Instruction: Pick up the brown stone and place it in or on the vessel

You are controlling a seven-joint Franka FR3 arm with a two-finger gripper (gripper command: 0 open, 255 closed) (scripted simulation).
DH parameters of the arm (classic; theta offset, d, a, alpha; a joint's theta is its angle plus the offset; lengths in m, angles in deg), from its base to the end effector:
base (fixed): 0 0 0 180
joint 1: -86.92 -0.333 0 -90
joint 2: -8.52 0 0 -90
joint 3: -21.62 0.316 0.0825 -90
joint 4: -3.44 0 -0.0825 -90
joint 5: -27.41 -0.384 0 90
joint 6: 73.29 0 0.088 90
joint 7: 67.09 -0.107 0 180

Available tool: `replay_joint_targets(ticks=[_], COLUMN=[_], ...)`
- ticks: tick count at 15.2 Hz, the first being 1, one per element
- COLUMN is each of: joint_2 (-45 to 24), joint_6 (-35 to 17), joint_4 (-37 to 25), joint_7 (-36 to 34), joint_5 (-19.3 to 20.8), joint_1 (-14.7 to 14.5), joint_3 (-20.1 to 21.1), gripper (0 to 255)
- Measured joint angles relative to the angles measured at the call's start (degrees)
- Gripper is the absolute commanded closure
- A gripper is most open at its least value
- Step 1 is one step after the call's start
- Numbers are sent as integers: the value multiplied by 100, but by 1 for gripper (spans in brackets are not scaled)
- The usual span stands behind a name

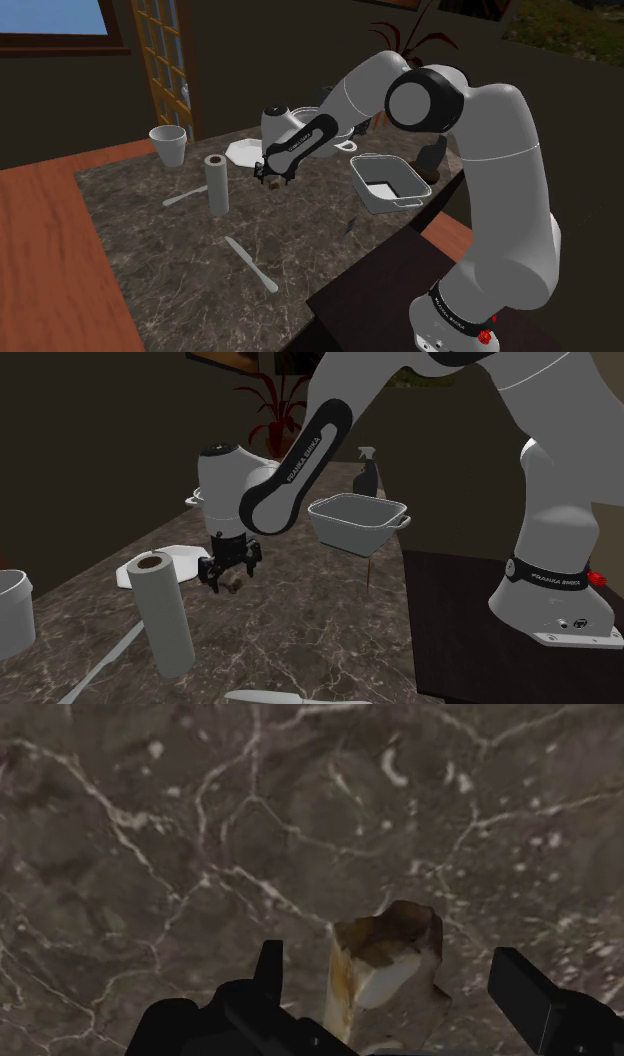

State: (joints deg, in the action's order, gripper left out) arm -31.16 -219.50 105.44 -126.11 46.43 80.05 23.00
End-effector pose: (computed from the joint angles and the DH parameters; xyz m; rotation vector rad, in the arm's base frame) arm 0.6564 0.0984 0.1734 2.8801 -0.9274 0.2520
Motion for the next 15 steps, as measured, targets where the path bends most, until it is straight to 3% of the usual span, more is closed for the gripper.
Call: replay_joint_targets(ticks=[7,8,15], joint_2=[-47,-47,-48], joint_6=[-29,-29,-28], joint_4=[-22,-22,-23], joint_7=[1,1,1], joint_5=[6,6,6], joint_1=[4,4,4], joint_3=[-7,-7,-7], gripper=[0,255,255])
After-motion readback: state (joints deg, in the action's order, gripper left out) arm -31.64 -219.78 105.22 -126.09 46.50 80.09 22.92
